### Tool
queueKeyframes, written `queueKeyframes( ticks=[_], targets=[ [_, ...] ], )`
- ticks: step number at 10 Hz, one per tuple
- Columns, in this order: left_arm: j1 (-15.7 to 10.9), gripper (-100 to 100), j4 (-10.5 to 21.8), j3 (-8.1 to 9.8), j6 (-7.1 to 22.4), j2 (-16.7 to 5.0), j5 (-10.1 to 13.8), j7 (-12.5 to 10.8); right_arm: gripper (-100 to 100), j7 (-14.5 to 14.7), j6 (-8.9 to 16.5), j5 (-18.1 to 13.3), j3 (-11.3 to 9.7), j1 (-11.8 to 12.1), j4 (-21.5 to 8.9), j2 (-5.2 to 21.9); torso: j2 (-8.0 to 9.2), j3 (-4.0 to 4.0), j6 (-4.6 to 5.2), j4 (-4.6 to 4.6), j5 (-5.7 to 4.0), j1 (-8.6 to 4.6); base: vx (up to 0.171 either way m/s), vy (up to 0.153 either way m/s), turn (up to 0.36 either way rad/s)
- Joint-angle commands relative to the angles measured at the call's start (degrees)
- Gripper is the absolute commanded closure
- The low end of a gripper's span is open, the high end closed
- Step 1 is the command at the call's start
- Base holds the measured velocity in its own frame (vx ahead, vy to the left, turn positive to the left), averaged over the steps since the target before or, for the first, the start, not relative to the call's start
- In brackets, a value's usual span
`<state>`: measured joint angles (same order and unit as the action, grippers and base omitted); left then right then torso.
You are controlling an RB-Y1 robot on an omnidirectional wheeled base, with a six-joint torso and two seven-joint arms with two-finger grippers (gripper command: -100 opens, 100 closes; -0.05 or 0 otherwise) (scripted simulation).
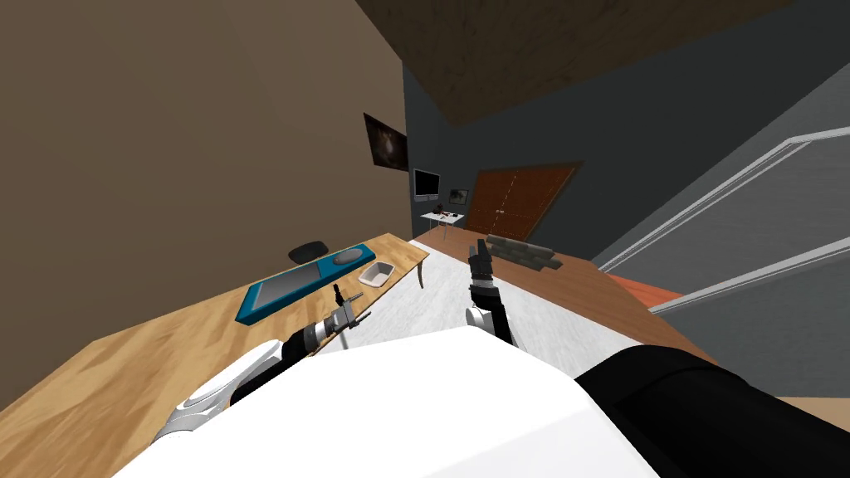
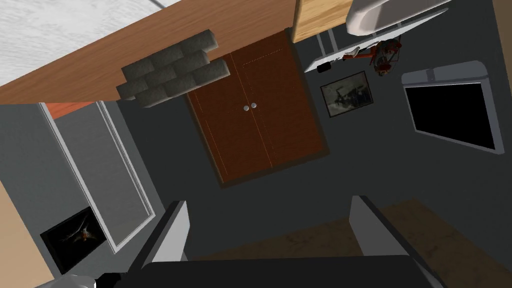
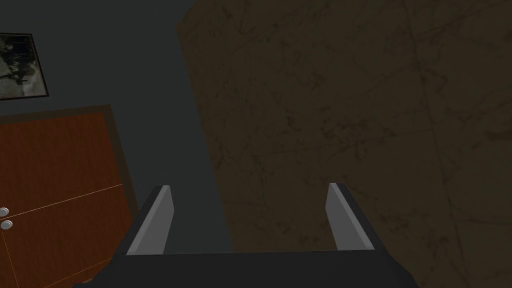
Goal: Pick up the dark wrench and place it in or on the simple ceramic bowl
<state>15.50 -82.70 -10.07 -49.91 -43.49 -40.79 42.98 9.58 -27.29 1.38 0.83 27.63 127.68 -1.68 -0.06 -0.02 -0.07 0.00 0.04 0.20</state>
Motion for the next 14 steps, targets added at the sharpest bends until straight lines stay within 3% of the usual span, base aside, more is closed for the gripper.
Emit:
queueKeyframes(
  ticks=[1,4,5,6,7,8,9,10,12,14],
  targets=[
    [-1.75,-100,2.86,-1.92,-0.80,-2.41,-2.38,2.54,0,0.00,0.00,0.00,0.00,0.00,0.00,0.00,0.00,0.00,0.00,0.00,0.00,0.00,-0.001,0.035,-0.323],
    [-1.75,-100,4.94,-1.92,-0.80,-2.41,-2.38,2.54,0,0.00,0.00,0.00,0.00,0.01,0.00,0.00,-0.01,-0.01,-0.04,0.00,0.01,-0.01,-0.002,0.018,-0.026],
    [-2.97,-100,7.45,-3.65,-1.48,-4.42,-4.34,4.89,0,0.00,0.00,0.00,0.00,0.01,0.00,0.00,-0.01,0.00,-0.03,0.00,-0.01,-0.08,0.002,0.010,-0.362],
    [-2.97,-100,8.39,-3.65,-1.48,-4.42,-4.34,4.89,0,0.00,0.00,0.00,-0.01,-0.01,0.00,0.00,-0.03,-0.01,0.07,0.00,-0.02,-0.05,0.001,0.032,-0.160],
    [-4.24,-100,10.41,-5.46,-2.11,-6.36,-6.17,7.20,0,0.00,0.00,0.00,0.00,0.01,0.00,0.00,-0.03,-0.01,-0.03,-0.01,0.00,0.02,0.003,0.051,-0.221],
    [-4.24,-100,11.52,-5.46,-2.11,-6.36,-6.17,7.20,0,0.00,0.00,0.00,0.00,0.00,0.00,0.00,-0.04,-0.02,0.03,0.00,0.01,0.10,0.002,0.047,-0.144],
    [-5.53,-100,13.48,-7.34,-2.69,-8.20,-7.89,9.24,0,0.00,0.00,0.00,0.01,0.01,0.00,0.00,-0.04,-0.02,-0.02,-0.01,0.03,0.09,0.004,0.040,-0.300],
    [-5.53,-100,15.40,-7.34,-2.69,-8.20,-7.89,9.47,0,0.00,0.00,0.00,0.00,0.00,0.00,0.00,-0.05,-0.03,0.03,-0.01,0.02,0.09,0.008,0.044,-0.136],
    [-8.13,-100,20.24,-11.29,-3.70,-11.35,-10.96,13.60,0,0.00,0.00,0.00,0.00,0.00,0.00,0.00,-0.11,-0.06,0.03,-0.02,0.02,0.09,0.020,0.055,-0.356],
    [-8.13,-100,22.26,-11.29,-3.70,-11.49,-10.96,13.84,0,0.00,0.00,0.00,0.01,0.01,0.00,0.01,-0.10,-0.06,-0.06,-0.02,0.04,0.17,0.008,0.052,-0.038]
  ],
)
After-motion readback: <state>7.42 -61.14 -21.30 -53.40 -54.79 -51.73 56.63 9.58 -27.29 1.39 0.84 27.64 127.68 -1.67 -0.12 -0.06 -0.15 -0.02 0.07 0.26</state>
